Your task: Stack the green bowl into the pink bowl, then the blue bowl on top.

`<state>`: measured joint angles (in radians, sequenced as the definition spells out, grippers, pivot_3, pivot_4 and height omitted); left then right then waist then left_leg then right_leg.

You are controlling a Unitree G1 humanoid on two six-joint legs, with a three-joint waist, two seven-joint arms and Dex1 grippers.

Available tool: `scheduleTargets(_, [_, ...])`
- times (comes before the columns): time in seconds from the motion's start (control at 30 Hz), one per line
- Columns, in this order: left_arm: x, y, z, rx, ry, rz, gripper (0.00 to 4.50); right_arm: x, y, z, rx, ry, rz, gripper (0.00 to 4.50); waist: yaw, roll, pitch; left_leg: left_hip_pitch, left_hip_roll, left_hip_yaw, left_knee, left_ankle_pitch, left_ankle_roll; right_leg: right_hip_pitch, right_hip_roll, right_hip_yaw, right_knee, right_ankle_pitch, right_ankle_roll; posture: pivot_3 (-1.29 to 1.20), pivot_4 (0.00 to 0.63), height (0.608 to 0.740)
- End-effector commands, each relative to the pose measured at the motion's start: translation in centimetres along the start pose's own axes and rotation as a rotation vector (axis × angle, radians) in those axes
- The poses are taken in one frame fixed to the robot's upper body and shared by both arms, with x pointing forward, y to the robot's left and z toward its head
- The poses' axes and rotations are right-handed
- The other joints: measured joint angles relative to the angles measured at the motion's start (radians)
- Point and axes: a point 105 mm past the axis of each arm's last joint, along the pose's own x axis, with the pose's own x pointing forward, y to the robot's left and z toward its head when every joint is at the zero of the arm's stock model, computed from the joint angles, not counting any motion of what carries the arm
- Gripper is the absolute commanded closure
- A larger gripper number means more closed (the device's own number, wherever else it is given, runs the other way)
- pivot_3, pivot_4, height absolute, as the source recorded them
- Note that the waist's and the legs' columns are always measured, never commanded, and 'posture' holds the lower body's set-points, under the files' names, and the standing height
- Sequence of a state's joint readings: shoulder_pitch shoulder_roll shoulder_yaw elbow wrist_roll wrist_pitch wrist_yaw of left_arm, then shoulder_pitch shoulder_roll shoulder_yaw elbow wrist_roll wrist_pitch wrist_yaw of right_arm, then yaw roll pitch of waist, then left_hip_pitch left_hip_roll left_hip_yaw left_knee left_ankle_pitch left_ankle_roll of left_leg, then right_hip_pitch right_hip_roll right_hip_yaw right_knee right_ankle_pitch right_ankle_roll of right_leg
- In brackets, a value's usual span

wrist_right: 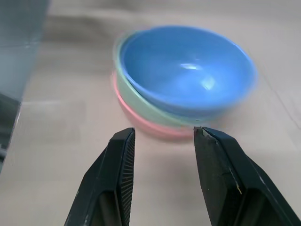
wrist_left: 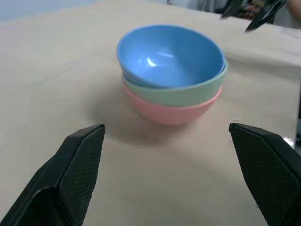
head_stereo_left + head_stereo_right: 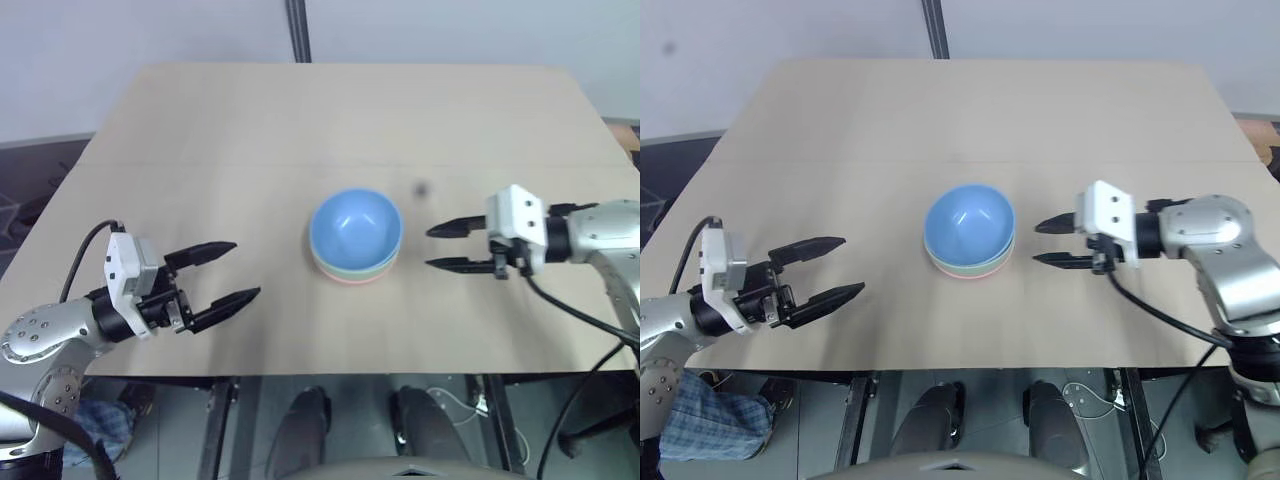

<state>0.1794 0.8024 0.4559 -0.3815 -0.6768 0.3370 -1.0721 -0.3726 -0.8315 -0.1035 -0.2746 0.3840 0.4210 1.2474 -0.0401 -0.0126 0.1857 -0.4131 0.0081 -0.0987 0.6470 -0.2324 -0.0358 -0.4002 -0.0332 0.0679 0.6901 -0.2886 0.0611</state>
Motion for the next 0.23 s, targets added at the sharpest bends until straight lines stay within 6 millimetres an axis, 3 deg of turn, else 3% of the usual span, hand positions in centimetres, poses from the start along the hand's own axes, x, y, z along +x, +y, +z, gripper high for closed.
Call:
scheduleTargets(0.03, [-0.3, 0.2, 0.7, 0.058, 0.006, 0.017, 0.0, -2.5, -0.8, 0.2, -0.019, -0.078, -0.059, 2.43, 0.0, 0.0, 0.0, 0.0, 0.0, 0.0, 0.0, 0.0, 0.0, 0.0, 0.0, 0.0, 0.0, 0.0, 0.0, 0.0, 0.15, 0.74])
scheduleTargets(0.23, [-0.6, 0.3, 0.5, 0.058, 0.016, 0.03, 0.0, -4.6, -0.5, -2.8, 0.054, -0.079, -0.099, 2.43, -0.002, 0.0, 0.0, 0.001, 0.001, 0.0, 0.001, 0.0, 0.0, 0.001, 0.001, 0.0, 0.001, 0.0, 0.0, 0.0, 0.15, 0.74])
